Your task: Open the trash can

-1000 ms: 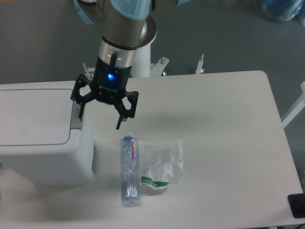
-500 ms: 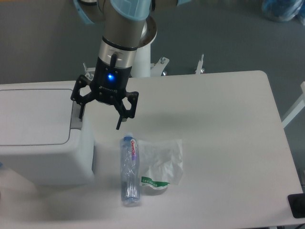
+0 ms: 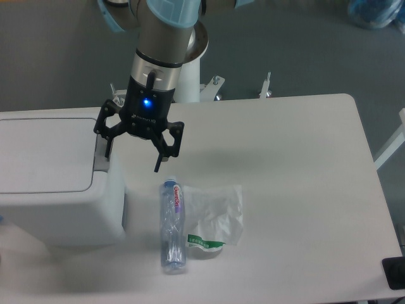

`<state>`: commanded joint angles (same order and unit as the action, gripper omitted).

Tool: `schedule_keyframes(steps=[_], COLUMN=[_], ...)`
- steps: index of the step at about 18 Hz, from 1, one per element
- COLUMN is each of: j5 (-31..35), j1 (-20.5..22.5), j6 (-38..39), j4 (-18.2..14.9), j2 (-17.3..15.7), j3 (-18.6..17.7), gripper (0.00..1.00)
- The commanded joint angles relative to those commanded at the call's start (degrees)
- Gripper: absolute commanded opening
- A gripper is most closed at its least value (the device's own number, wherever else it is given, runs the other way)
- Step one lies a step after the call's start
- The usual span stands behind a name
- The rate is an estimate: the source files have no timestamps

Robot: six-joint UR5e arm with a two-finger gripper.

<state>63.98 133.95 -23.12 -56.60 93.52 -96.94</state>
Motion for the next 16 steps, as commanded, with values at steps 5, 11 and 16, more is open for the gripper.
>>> schedule_keyframes(steps=[5,11,16], j5=[0.0,0.0,-0.17], j1=[-0.09,-0.09,-0.09], j6=[0.09,0.09,0.52], j4=[0.0,0.0,-0.18], j2=[0.0,0.0,0.0], j3=[-0.17,-0.18,1.13], gripper=[1.0,1.0,1.0])
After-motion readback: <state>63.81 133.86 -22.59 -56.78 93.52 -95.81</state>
